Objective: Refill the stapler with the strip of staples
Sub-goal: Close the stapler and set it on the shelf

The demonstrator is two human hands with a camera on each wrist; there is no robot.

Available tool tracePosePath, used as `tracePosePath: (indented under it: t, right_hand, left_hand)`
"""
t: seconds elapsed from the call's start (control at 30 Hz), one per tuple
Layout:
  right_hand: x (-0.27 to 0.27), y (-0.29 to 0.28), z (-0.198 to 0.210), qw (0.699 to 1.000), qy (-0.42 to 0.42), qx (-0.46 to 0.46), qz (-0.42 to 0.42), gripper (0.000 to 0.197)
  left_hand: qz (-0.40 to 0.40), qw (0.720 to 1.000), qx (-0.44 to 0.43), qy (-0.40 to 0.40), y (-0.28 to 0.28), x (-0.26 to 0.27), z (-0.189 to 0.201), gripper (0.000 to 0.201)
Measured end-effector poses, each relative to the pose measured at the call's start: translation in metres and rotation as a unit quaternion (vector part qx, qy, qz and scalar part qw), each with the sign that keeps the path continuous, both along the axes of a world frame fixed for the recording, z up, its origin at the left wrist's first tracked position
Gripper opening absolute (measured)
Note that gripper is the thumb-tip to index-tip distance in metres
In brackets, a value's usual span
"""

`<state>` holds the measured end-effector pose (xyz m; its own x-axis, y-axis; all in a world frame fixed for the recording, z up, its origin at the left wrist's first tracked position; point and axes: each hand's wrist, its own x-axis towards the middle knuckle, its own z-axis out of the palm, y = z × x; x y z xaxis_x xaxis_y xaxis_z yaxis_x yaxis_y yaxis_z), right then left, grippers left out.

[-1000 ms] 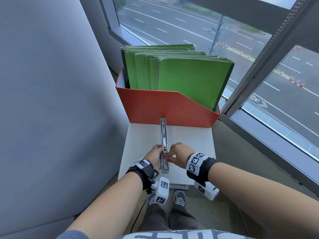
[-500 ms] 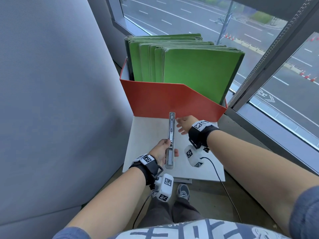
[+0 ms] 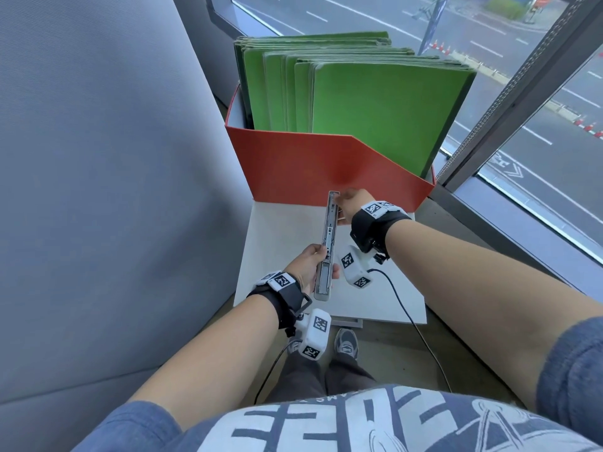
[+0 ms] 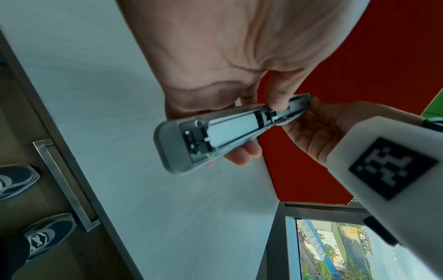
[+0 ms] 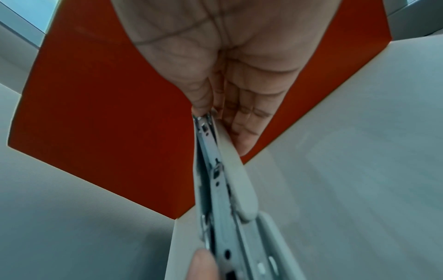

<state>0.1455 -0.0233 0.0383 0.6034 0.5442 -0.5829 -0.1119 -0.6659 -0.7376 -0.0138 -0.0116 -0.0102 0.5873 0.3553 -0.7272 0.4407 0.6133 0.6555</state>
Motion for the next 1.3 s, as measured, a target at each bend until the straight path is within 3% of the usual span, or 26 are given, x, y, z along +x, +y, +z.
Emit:
tracePosePath:
  t: [0.17,0.33,0.57,0.8,0.9,0.97,1.07,1.17,1.3]
  right_hand:
    - [-0.007,-0.011,0.016,0.993,-0.093,0.031,0.069,0.032]
    - [-0.019,-0.032,0.027,0.971,-0.166,0.08,0.152,0.019]
    - [-0.035,-0.073,0.032,0.928,-0.212,0.123,0.28,0.017]
    - [-0.051,-0.096,0.011,0.874,-0.255,0.141,0.388,0.02]
    - [-0.05,-0.094,0.006,0.915,-0.218,0.131,0.312,0.018]
    - [-0.045,-0.088,0.002,0.951,-0.187,0.094,0.227,0.017]
    - [-0.041,-0.079,-0.005,0.985,-0.078,0.039,0.151,0.037]
    - [-0.039,-0.075,-0.012,0.989,-0.017,0.02,0.148,0.052]
    - [-0.039,-0.072,-0.015,0.986,-0.024,0.016,0.167,0.05]
  left_hand:
    - [0.025,0.999,-0.019,0.02,-0.001,0.006,0.002,0.016]
    - [0.061,0.995,-0.069,0.037,0.004,0.012,0.0,0.043]
    - [0.065,0.992,-0.107,0.024,0.009,0.015,-0.001,0.064]
    - [0.039,0.994,-0.099,0.0,0.012,0.018,0.004,0.03]
    - [0.017,0.997,-0.072,-0.004,0.013,0.019,0.005,0.024]
    - [0.026,0.998,-0.05,-0.011,0.013,0.019,0.003,0.031]
    - [0.033,0.999,-0.027,-0.002,0.013,0.02,0.001,0.042]
    - [0.03,0.999,-0.01,-0.001,0.011,0.02,-0.002,0.034]
    - [0.035,0.999,-0.004,-0.003,0.011,0.018,-0.004,0.024]
